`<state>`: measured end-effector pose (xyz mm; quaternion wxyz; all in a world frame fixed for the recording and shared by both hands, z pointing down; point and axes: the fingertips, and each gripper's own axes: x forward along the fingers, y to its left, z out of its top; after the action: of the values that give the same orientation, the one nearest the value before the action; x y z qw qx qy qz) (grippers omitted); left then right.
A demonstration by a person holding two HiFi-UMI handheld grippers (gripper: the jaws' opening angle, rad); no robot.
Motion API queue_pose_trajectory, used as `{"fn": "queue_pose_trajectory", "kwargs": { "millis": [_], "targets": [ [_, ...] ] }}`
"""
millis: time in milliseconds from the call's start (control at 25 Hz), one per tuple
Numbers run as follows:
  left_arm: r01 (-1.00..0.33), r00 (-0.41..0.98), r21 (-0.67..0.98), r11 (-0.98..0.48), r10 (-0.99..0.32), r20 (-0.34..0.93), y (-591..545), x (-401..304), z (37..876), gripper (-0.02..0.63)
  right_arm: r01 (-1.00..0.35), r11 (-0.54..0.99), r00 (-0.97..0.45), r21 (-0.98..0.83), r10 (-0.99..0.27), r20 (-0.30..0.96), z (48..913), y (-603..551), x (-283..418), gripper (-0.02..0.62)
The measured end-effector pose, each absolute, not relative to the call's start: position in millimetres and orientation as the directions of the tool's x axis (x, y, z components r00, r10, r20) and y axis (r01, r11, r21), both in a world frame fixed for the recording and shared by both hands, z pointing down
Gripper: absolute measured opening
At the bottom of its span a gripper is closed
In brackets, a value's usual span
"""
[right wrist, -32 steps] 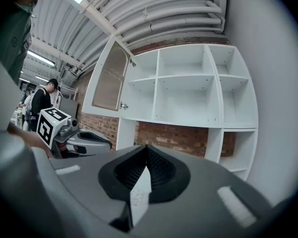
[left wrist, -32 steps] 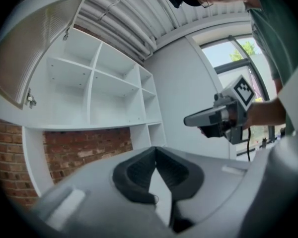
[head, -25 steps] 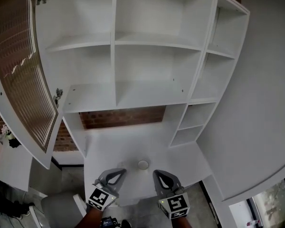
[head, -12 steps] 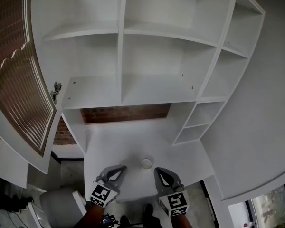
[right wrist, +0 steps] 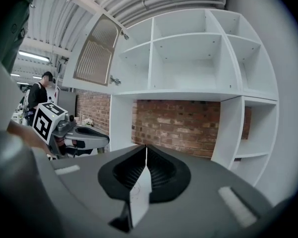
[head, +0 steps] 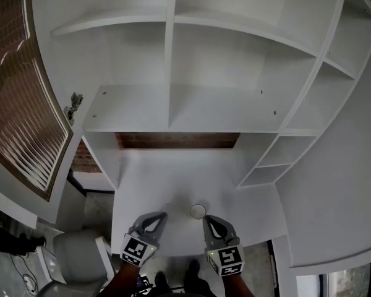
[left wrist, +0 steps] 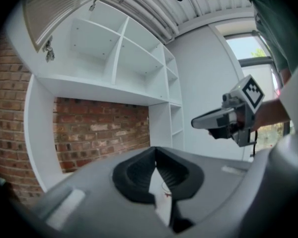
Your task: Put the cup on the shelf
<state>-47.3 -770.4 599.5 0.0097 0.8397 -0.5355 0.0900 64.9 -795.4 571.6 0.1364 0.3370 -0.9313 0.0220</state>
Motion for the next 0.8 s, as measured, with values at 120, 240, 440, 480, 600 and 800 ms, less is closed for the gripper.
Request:
{"fn": "queue_pose_trajectory", "kwargs": {
  "millis": [120,240,440,480,600,800],
  "targets": [
    [-0.912,0.388,-0.06,-0.406,-0.901,0.192,-778.8,-49.8,621.4,0.003,-0.634,0.772,-0.735,0.045,-0.62,0.274,591.0,-810.8,65.2,0.017],
    [-0.922,0.365,-0.046,-0.384,-0.904,0.223,-785.9,-52.4,643.5,0.005,-0.633,0.773,-0.731,0.047,-0.617,0.291,611.9,-822.1,66.2,0.025],
    [-0.94,0.321,-0.015,-0.34,-0.901,0.293,-794.5,-59.9,687.7,0.028,-0.63,0.774,-0.717,0.056,-0.608,0.341,650.4,-837.3,67.8,0.037],
    [-0.943,0.313,-0.01,-0.331,-0.899,0.307,-796.4,-61.0,696.6,0.038,-0.629,0.775,-0.713,0.056,-0.604,0.354,658.0,-840.0,68.0,0.041],
    [-0.952,0.286,0.001,-0.305,-0.893,0.347,-801.0,-63.2,722.4,0.064,-0.623,0.781,-0.707,0.048,-0.588,0.393,683.5,-846.7,68.8,0.049],
    [-0.965,0.245,0.012,-0.262,-0.882,0.403,-805.6,-64.9,762.7,0.107,-0.624,0.781,-0.686,0.026,-0.564,0.459,730.9,-856.2,72.6,0.071]
  ]
}}
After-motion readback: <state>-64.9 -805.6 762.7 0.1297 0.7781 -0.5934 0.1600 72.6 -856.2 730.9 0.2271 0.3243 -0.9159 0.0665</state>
